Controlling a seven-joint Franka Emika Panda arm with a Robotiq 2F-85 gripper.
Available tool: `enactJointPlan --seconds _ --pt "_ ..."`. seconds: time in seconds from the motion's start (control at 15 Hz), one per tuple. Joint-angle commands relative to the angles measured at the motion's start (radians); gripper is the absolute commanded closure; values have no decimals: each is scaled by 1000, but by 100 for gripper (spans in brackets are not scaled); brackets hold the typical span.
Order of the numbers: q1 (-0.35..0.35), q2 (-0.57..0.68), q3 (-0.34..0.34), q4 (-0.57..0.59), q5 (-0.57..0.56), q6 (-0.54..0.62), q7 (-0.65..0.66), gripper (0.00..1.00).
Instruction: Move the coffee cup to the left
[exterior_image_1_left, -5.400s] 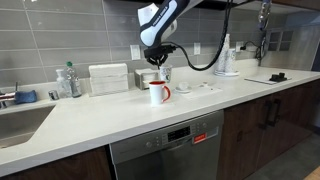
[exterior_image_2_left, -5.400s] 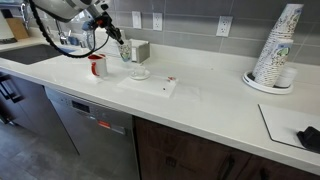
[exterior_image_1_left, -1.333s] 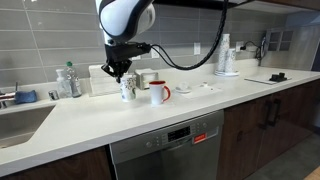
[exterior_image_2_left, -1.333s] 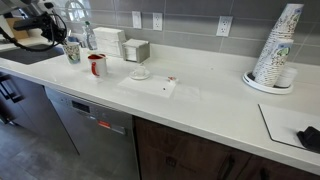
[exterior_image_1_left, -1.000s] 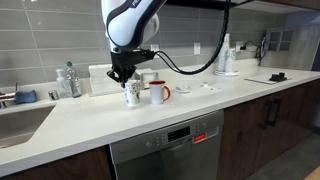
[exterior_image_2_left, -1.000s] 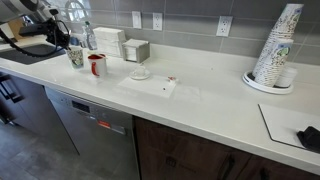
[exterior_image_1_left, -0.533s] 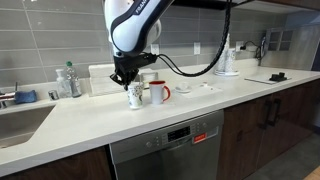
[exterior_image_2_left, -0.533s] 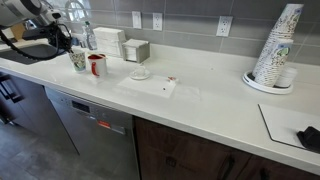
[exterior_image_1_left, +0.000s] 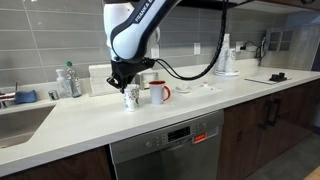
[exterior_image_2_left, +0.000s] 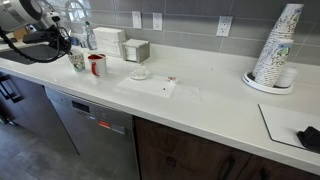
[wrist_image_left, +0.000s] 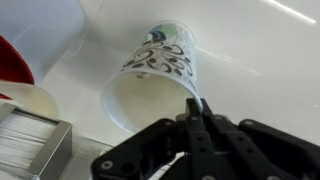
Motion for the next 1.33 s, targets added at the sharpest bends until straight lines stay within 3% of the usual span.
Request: enactJointPlan --seconds 0.0,0.07,0.13,0.2,0.53,0.8,1.27 --pt "19 5 -23 -21 -16 33 1 99" --pt "16 4 -18 -22 -7 29 -14 99" --pt "14 4 -12 -20 0 25 -30 71" --pt "14 3 -11 -14 -2 21 -44 70" --pt "-2 -20 15 8 38 8 -139 34" --pt "-46 -71 66 10 175 -30 -272 4" --pt "-132 -227 91 -11 381 -192 -447 0"
